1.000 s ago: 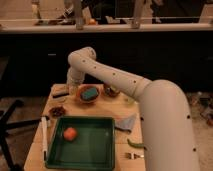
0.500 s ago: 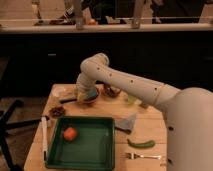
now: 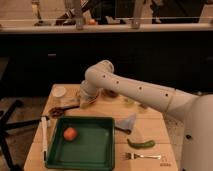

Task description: Place eraser in tray

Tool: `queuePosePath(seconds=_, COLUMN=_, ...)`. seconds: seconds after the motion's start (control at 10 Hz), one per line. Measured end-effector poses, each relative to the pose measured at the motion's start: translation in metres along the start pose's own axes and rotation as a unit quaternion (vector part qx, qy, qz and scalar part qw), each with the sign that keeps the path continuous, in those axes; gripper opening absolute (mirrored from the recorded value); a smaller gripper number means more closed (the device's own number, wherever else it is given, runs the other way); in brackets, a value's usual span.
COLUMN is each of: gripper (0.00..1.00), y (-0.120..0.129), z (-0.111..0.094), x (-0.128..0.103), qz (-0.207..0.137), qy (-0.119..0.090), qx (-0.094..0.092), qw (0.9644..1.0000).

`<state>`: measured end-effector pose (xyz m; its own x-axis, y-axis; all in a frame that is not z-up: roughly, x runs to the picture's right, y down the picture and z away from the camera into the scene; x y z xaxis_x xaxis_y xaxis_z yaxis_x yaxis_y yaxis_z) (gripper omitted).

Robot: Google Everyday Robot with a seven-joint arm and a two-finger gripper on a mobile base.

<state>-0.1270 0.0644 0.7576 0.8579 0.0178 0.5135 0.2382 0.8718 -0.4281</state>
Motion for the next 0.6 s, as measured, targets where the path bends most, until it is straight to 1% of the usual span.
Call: queuePosePath(seconds=0.6, gripper=0.0, y=0.0, z=0.0002, x=-0.0011, qz=-0.003, qy=0.0, qx=-0.001, qw=1.0)
